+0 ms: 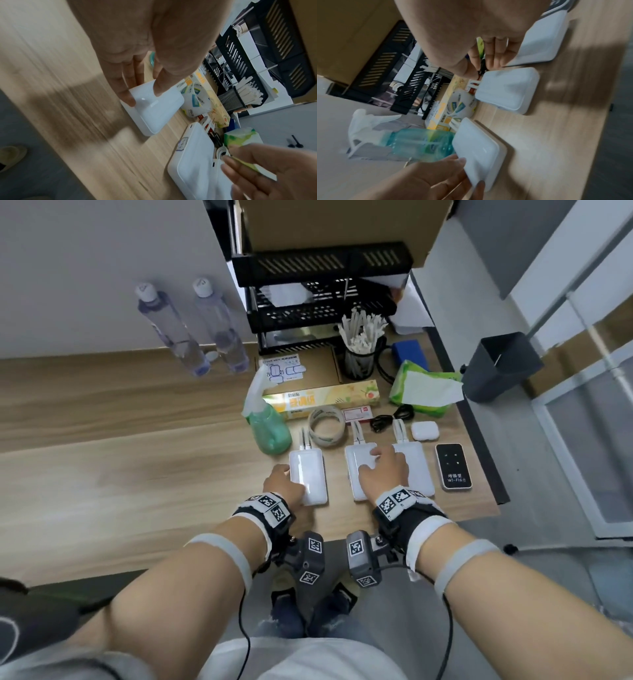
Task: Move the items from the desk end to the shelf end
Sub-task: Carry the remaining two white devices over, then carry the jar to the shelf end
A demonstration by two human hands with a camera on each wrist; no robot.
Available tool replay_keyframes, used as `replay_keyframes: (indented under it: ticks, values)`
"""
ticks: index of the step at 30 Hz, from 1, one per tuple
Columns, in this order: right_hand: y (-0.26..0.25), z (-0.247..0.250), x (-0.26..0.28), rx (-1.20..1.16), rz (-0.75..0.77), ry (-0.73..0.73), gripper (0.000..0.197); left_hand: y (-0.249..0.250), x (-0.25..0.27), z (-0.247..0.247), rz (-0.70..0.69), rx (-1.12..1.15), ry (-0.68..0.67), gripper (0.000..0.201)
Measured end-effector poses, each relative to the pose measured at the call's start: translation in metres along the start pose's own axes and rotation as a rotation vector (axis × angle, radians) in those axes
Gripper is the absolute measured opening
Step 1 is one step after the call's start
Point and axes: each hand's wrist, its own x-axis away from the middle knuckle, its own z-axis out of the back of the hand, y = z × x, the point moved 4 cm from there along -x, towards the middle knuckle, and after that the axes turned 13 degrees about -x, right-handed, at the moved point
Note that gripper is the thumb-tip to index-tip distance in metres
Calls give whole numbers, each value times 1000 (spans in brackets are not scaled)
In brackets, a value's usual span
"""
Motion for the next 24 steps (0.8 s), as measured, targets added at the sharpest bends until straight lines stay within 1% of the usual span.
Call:
replay_keyframes:
  ticks: [2,4,6,8,11,13,16,18,20,24]
  values:
    - [-18,-11,2,-92,54,-53,24,0,12,13,33,95,-10,56]
    - [-34,-31,6,-143,73,-183,19,-2,20,29,52,179,-24,43]
    - [-49,-57,14,-146,85,-311,17,-9,28,52,38,242,-20,38]
    - [-64,-83,29,-150,90,-417,16,-22,37,79,27,281,22,33]
    - [-89,-115,63,-145,94,-520,12,-45,52,122,32,364,53,21]
    - [-110,-132,86,-154,100,-576,10,-64,57,151,36,448,66,17]
    - [-143,-158,110,-141,147,-590,9,-95,58,195,24,542,79,19]
    - [-166,-179,123,-155,163,-566,16,-118,58,227,9,598,99,22]
    - [-186,-203,141,-162,178,-535,19,-145,59,262,-15,633,123,21]
    - [-225,-267,188,-170,231,-551,13,-204,65,334,-73,712,179,19]
